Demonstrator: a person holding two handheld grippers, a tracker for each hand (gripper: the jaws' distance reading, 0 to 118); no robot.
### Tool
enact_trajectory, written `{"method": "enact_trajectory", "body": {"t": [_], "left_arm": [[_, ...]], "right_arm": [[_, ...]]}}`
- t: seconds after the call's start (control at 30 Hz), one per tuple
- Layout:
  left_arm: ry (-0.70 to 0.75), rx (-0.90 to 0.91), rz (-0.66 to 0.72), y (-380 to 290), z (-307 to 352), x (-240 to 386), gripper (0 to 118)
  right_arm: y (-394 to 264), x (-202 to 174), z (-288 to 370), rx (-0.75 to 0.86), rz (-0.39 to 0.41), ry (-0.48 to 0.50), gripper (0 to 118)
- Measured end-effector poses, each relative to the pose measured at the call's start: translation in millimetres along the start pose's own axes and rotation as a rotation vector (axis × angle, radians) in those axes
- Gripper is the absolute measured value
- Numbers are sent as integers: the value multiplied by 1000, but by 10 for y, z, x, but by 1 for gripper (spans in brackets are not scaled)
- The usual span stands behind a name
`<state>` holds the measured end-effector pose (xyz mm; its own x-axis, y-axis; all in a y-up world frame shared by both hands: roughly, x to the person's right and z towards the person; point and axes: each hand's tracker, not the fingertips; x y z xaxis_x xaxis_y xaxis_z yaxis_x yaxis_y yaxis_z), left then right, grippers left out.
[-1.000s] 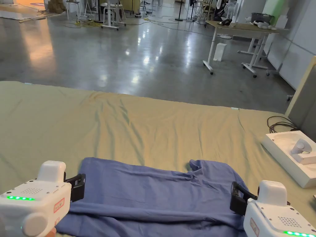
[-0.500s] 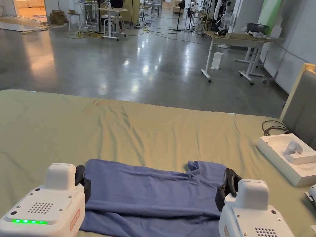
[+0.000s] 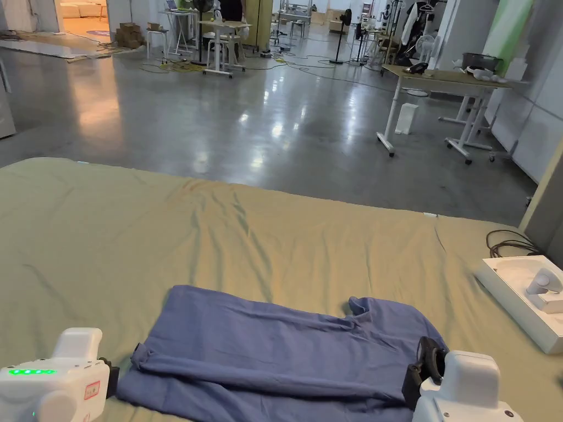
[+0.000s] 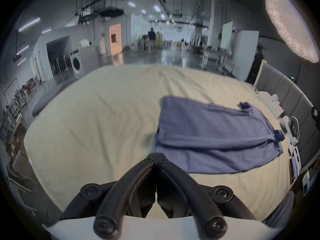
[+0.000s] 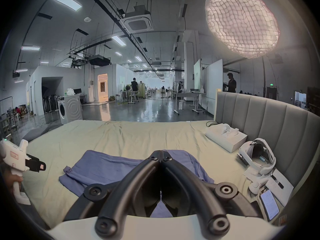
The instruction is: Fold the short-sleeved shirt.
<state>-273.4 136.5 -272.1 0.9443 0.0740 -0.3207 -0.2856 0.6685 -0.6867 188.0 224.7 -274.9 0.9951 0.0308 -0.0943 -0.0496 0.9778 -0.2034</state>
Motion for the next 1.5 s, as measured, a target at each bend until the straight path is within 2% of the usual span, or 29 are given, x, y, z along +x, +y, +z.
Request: {"method": "enact_trajectory", "body": {"t": [0.03, 0.1, 0.17, 0.23, 0.3, 0.33, 0.5, 0.6, 0.63, 0.77, 0.87, 1.0, 1.1, 1.17, 1.2, 1.27, 1.4, 1.5], "left_arm": [[-11, -23, 18, 29, -98, -45, 3], [-35, -87, 43, 111, -294, -108, 14], [-77, -123, 77, 178, -414, -112, 17], [-129, -171, 108, 260, -570, -112, 31], [-133, -210, 108, 295, -708, -63, 55], [-118, -236, 92, 307, -774, -28, 59], [6, -408, -43, 214, -1176, 142, 61], [20, -377, -41, 243, -1175, 250, 61], [51, -375, -53, 236, -1165, 315, 59], [68, -349, -214, 145, -1083, 519, 28], [34, -366, -222, 101, -1015, 557, 7], [-46, -331, -136, 167, -886, 335, 6], [-63, -294, -118, 214, -725, 257, 6], [-69, -263, -114, 232, -632, 249, 6], [-78, -252, -117, 247, -603, 241, 6], [-77, -248, -127, 280, -581, 244, 6], [-78, -234, -134, 308, -568, 244, 6], [-74, -234, -141, 305, -597, 242, 6]], "right_arm": [[-15, 14, -13, -5, 1, 1, 0], [-45, 29, -39, -18, 3, -2, 0], [-79, 50, -72, -32, 7, -8, 0], [-120, 76, -102, -49, 11, -16, 0], [-162, 106, -138, -66, 13, -22, 0], [-183, 121, -154, -74, 14, -25, 0], [-277, 222, -203, -112, 15, -48, 0], [-324, 297, -211, -130, 16, -61, 0], [-343, 331, -211, -135, 11, -66, 0], [-413, 460, -260, -180, -19, -81, 0], [-474, 598, -320, -230, -33, -91, 0], [-558, 884, -517, -386, -27, -126, 1], [-636, 1123, -706, -495, -18, -130, 24], [-684, 1267, -834, -566, -49, -88, 28], [-712, 1321, -904, -612, -61, -69, 42], [-773, 1400, -1058, -680, -88, -54, 57], [-887, 1405, -1355, -757, -101, -30, 68], [-1060, 1339, -1591, -861, -88, -15, 69]]}}
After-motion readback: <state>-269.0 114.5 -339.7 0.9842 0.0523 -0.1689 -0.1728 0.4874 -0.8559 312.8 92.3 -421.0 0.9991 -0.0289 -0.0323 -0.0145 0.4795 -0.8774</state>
